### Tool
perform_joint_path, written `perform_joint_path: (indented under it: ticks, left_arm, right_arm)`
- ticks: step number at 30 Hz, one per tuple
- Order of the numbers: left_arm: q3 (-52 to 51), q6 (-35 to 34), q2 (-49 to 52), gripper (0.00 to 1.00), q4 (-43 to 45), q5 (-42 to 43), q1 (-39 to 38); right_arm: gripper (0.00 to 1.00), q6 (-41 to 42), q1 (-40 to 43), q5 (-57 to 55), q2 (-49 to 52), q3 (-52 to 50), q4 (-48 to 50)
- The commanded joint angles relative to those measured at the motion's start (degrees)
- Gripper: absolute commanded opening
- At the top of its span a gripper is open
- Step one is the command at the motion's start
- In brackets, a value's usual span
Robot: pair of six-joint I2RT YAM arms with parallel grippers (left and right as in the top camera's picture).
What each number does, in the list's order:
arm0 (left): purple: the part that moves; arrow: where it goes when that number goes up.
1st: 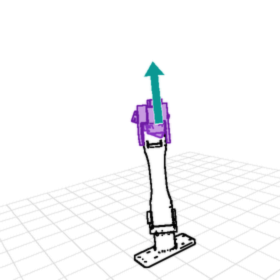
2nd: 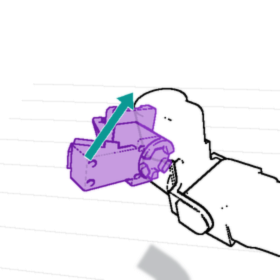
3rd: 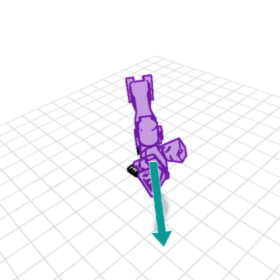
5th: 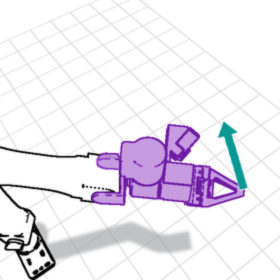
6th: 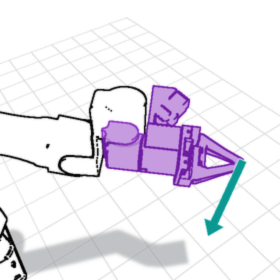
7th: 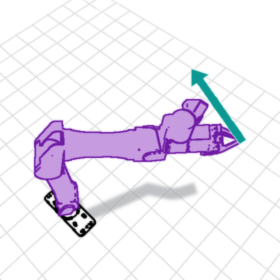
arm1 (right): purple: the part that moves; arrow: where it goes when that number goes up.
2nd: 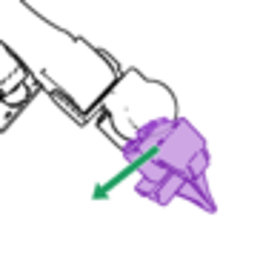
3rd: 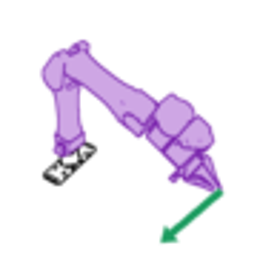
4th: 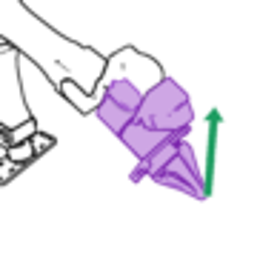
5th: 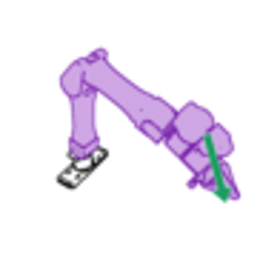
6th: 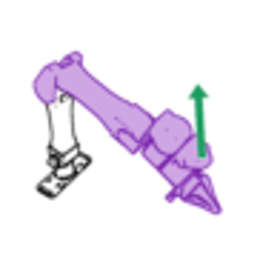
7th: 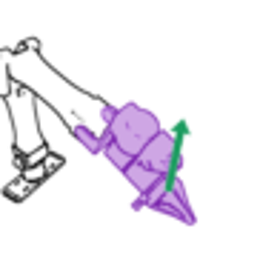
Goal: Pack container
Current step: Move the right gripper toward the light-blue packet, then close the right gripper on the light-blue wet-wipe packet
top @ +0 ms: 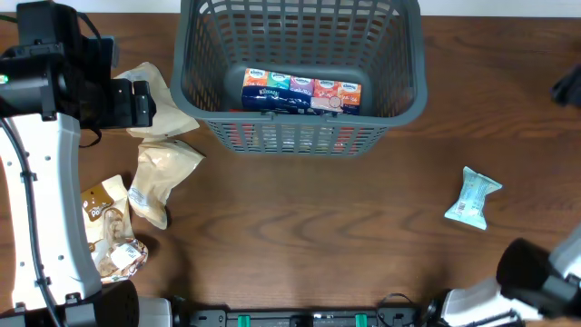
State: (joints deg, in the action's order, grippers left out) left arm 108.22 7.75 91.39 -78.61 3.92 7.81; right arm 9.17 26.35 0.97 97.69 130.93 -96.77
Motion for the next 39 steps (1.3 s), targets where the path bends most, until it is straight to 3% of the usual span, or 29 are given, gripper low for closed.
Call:
perform_joint_path:
  ticks: [1,11,13,15,16,18,23,26,39]
  left_arm:
    - [0.37,-0.15,-0.57,0.95,-0.15,0.22,0.09]
    - [0.37,-0.15,-0.57,0.95,-0.15,0.2,0.09]
    - [0.37,-0.15,-0.57,0.95,-0.13,0.2,0.09]
    - [0.37,-0.15,-0.57,0.95,0.02,0.2,0.09]
    - [0.37,-0.15,-0.57,0.95,0.04,0.2,0.09]
    - [0.37,-0.17,-0.57,0.95,0.0,0.2,0.09]
    - [0.37,-0.17,-0.57,0.95,-0.2,0.22,0.09]
    - [0.37,-0.42,-0.57,0.95,-0.57,0.22,0.09]
    - [0.37,-0.57,-0.57,0.95,-1.64,0.2,0.09]
  right_arm:
    - [0.66,2.51,0.24,-2.93,-7.85,-11.15,0.46]
    - [0.71,-1.9,0.24,-2.91,-31.61,-54.49,19.65]
    - [0.89,-3.3,0.24,-2.84,-35.12,-61.02,26.82]
    - [0.99,-3.72,0.24,-2.56,-37.03,-65.88,32.89]
    - [0.99,-3.67,0.24,-2.38,-37.35,-67.63,34.91]
    - [0.99,-3.67,0.24,-1.2,-37.18,-71.14,40.02]
    - [0.88,0.76,0.2,1.84,-33.55,-79.65,51.56]
    - [0.9,4.35,0.2,1.86,-28.02,-82.55,56.17]
    - [0.89,4.98,0.2,-1.46,-8.66,-82.95,63.21]
